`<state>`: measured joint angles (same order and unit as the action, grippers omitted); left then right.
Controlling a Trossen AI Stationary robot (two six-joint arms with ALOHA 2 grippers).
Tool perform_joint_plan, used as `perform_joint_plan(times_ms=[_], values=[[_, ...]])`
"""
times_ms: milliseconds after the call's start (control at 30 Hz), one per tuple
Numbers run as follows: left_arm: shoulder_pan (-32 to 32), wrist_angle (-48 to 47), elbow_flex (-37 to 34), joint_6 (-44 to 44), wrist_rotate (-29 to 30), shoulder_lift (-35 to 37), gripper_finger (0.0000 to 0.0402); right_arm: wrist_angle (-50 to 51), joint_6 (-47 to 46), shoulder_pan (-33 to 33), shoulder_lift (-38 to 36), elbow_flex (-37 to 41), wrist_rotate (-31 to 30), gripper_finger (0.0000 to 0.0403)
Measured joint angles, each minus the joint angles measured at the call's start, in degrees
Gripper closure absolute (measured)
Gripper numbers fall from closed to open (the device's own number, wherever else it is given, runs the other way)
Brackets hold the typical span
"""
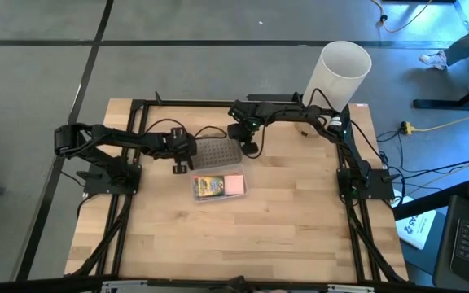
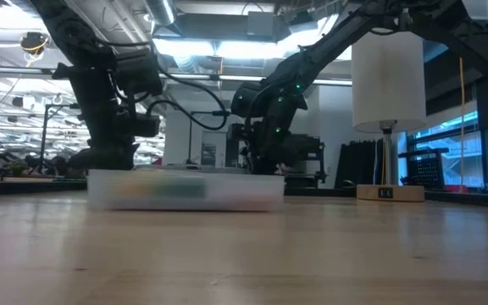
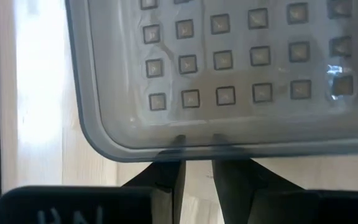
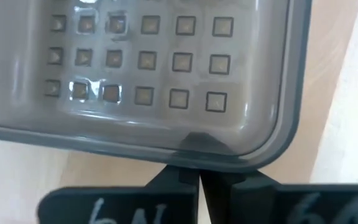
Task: Pack school essentials
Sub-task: Close the black supply box
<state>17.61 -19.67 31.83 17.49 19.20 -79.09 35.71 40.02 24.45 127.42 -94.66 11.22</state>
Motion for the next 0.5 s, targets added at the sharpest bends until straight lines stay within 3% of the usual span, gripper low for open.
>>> perform_joint_plan(times_ms=[367,500], values=[[-1.3,0.5,0.0,5.4,0.2,0.0,0.0331,0.7,2.3,0.0,0.0,0.0,-1.4,0.0393],[-1.3,1.6,0.0,7.3,0.2,0.0,0.0331,0.7,2.6,0.0,0.0,0.0,-5.2,0.0393]])
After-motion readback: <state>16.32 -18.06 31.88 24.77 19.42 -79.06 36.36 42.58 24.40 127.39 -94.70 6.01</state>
